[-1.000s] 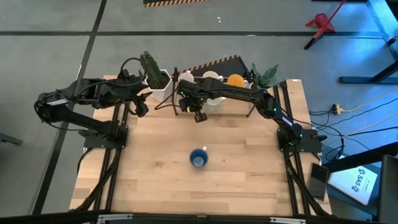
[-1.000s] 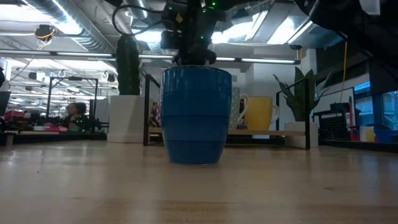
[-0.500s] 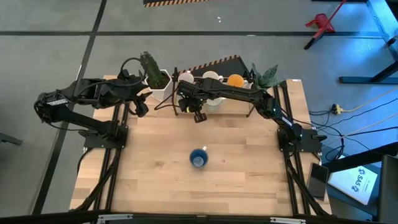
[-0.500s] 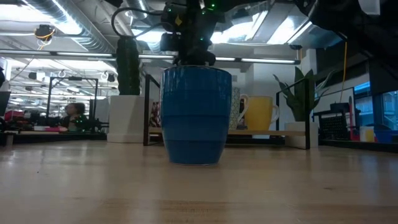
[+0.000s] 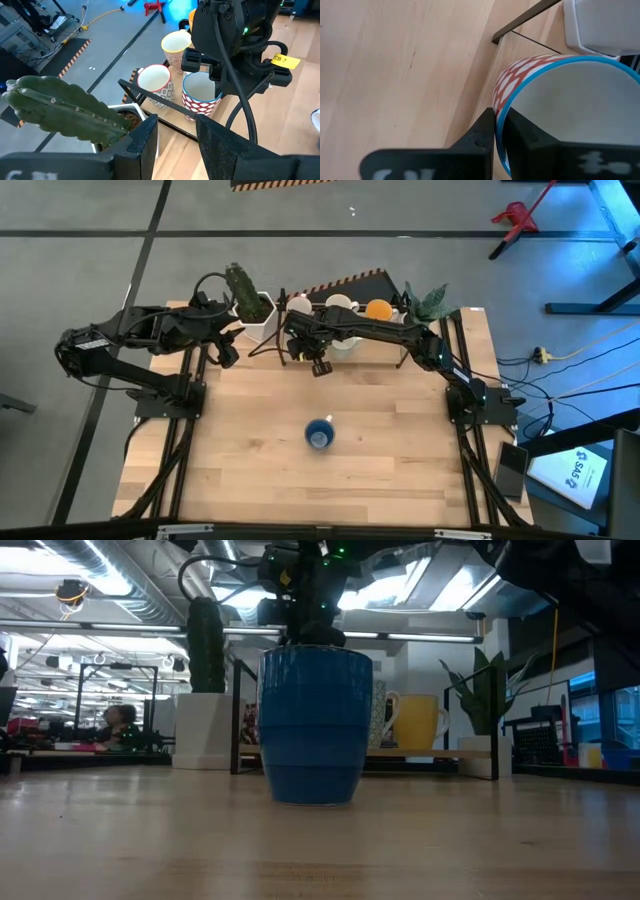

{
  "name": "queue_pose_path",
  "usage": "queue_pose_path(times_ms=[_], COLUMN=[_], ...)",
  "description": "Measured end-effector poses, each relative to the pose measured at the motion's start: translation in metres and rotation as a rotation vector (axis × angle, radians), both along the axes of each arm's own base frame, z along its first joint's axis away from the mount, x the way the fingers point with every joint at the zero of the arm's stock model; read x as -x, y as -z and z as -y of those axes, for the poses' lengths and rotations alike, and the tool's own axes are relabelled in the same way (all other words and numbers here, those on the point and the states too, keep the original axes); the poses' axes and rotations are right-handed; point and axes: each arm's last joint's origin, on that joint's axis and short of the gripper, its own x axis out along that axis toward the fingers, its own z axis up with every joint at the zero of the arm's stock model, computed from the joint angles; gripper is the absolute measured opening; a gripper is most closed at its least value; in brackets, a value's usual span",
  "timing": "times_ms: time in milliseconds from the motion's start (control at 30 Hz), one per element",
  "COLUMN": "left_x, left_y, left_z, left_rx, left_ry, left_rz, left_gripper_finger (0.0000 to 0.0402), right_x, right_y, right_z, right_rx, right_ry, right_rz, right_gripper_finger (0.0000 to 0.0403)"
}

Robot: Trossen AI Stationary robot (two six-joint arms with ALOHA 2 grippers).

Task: Place coffee mugs
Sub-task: Put the red patterned mug on the shelf

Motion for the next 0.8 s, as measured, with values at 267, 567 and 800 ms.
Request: queue_pose_path(times_ms=[267, 567, 800], left_x=[0.0000, 0.0000, 0.0000], left_y=[0.0000, 0.0000, 0.0000], left_z=[0.0000, 0.0000, 0.0000], left_rx=[0.000, 0.000, 0.000], left_ry=[0.000, 0.000, 0.000], left_rz=[0.000, 0.000, -0.001], left_gripper_finger=[0.0129, 0.0129, 0.0129], right_x=[0.0000, -0.0008, -0.0002], right_y=[0.0002, -0.0054, -0.0067], right_z=[-0.0006, -0.0001, 0.0014], right_rx=[-0.026, -0.010, 0.045], right_ry=[-0.010, -0.006, 0.017], right_rz=[0.004, 0.023, 0.012], right_gripper_finger=[0.0021, 0.0087, 0.0126])
